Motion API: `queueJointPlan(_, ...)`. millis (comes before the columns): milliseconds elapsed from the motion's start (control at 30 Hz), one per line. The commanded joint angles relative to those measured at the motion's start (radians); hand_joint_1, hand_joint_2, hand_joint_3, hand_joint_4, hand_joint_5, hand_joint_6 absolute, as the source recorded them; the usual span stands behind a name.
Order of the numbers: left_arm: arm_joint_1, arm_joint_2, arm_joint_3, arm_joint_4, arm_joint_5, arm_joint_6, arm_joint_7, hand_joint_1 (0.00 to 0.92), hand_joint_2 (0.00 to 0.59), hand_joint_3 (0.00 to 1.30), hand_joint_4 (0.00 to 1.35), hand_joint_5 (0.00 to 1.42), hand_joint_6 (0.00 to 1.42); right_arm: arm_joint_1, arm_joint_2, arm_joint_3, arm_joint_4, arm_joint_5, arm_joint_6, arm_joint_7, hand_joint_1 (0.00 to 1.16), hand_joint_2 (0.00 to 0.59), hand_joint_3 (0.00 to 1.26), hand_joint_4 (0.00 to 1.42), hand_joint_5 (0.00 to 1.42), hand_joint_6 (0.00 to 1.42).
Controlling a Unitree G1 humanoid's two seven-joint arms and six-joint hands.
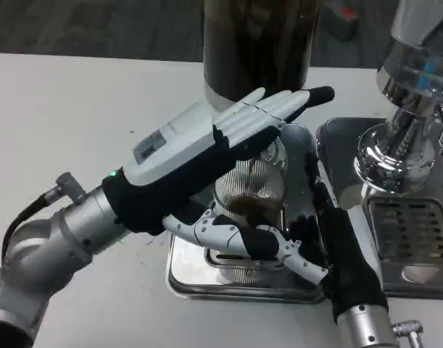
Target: Grasp the cup under the faucet to collect the drink, then remove the cup.
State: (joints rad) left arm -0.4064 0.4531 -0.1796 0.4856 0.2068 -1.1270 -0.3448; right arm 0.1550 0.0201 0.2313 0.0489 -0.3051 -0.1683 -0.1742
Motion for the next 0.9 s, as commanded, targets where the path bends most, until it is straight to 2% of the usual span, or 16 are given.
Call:
queueJointPlan(33,0.006,0.006,0.002,-0.01,0.027,0.017,0.008,0.0,0.123,0.0,0.0,0.03,0.0,-0.003,-0.002,0.003,-0.006,0.001,-0.015,0.003,0.67,0.193,0.0,0.0,0.0,0.0)
queueJointPlan(233,0.028,0.009,0.08,-0.021,0.023,0.043,0.077,0.0,0.135,0.02,0.0,0.05,0.0,0.004,-0.002,0.003,-0.01,0.003,-0.017,0.003,0.66,0.194,0.0,0.0,0.0,0.0)
queueJointPlan(400,0.042,0.04,0.167,0.026,0.03,0.07,0.143,0.0,0.138,0.03,0.0,0.06,0.0,0.006,-0.005,0.0,-0.016,0.012,-0.016,0.012,0.65,0.2,0.0,0.0,0.0,0.0)
queueJointPlan(500,0.064,0.049,0.198,0.031,0.046,0.079,0.179,0.0,0.14,0.04,0.0,0.06,0.0,0.003,-0.01,-0.001,-0.016,0.014,-0.017,0.02,0.65,0.198,0.0,0.0,0.0,0.0)
queueJointPlan(567,0.081,0.052,0.212,0.033,0.051,0.084,0.198,0.0,0.142,0.04,0.0,0.06,0.0,0.001,-0.015,0.002,-0.021,0.005,-0.015,0.02,0.65,0.197,0.0,0.0,0.0,0.0)
queueJointPlan(767,0.138,0.105,0.233,0.144,0.09,0.073,0.245,0.0,0.146,0.04,0.0,0.06,0.0,0.005,-0.021,0.008,-0.038,0.009,-0.012,0.03,0.66,0.194,0.0,0.0,0.0,0.0)
queueJointPlan(900,0.178,0.12,0.248,0.193,0.111,0.079,0.287,0.0,0.147,0.05,0.0,0.06,0.0,0.017,-0.036,0.009,-0.057,0.01,-0.001,0.05,0.68,0.183,0.0,0.0,0.0,0.0)
